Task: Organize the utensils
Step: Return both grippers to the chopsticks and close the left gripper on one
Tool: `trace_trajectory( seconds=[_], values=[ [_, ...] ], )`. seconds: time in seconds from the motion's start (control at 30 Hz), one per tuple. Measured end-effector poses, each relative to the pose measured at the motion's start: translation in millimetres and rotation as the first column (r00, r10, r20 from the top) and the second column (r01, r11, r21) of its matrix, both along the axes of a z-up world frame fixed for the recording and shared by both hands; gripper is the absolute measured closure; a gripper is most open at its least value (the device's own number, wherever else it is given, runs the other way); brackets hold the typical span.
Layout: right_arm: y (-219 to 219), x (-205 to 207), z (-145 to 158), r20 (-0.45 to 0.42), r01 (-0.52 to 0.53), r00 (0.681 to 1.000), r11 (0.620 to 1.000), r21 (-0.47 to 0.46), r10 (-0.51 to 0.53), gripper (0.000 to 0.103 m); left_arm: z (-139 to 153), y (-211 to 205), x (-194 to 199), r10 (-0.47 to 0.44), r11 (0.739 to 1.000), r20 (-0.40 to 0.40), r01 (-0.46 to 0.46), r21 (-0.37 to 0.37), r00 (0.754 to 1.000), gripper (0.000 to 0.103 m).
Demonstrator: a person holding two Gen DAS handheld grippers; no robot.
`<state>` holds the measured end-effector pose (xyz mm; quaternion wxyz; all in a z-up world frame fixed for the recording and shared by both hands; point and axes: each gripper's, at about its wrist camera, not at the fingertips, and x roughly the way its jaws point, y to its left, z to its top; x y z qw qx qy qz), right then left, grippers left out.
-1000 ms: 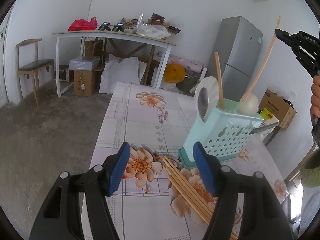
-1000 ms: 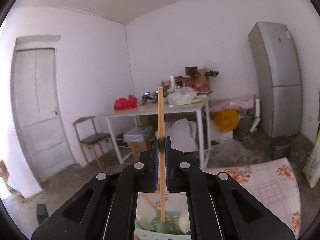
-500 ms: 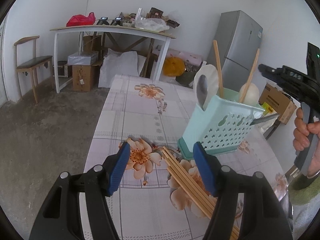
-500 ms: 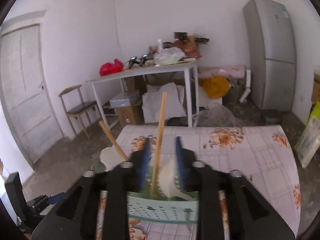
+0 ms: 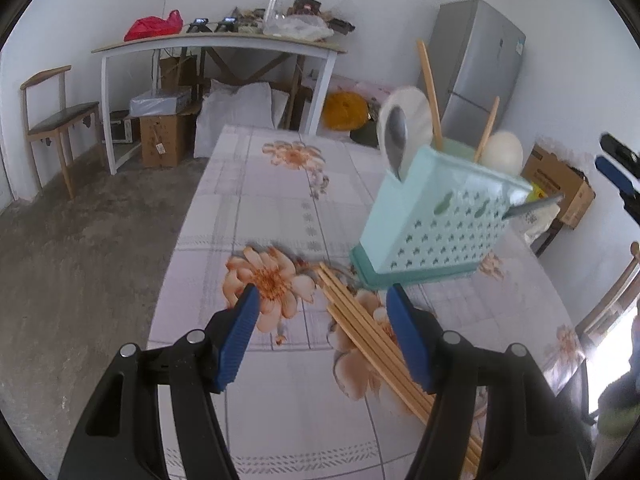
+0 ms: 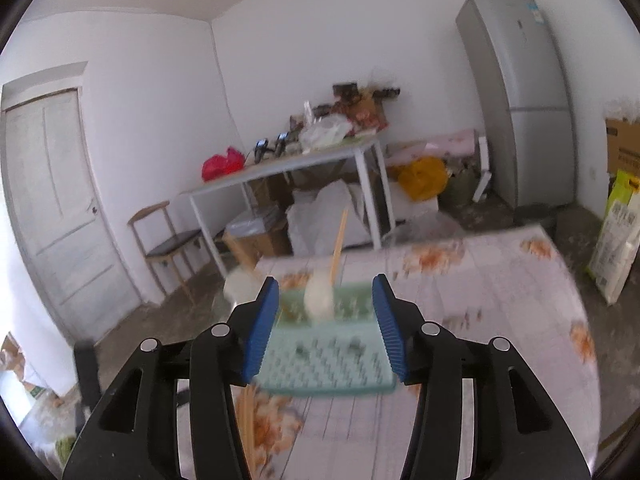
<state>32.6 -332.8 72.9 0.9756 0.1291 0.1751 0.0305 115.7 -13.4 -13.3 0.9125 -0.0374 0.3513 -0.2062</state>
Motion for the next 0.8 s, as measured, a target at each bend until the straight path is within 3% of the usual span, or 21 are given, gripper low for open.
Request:
trace_trajectory(
  seconds=[0.23, 0.33, 0.5, 0.8],
  values=[
    [33.3, -7.2, -84.1, -0.215, -0.034, 0.975, 0.993, 0.111, 0.058, 0.056, -22.6, -29.1, -11.9, -0.060, 0.993, -0.073, 0.067, 0.100, 0.996, 0.040],
    [46.7, -8.3, -108.4, -0.280, -0.039, 0.957, 0.990, 0.133, 0.075, 0.056, -31.1, -38.9, -16.5, -0.088, 0.987, -0.102, 0.100, 0.124, 0.991, 0.047],
    [61.2, -11.9, -124.6, -0.315, -0.072, 0.942, 0.986, 0.151, 0.117, 0.056, -44.1, -51.4, -22.9, -0.114, 0.976, -0.138, 0.137, 0.169, 0.984, 0.061],
    [53.7, -18.7, -132.9, -0.312, -0.070, 0.941, 0.980, 0.186, 0.127, 0.056, -46.3, -57.2, -24.1, -0.118, 0.974, -0.148, 0.144, 0.177, 0.982, 0.071]
  ],
)
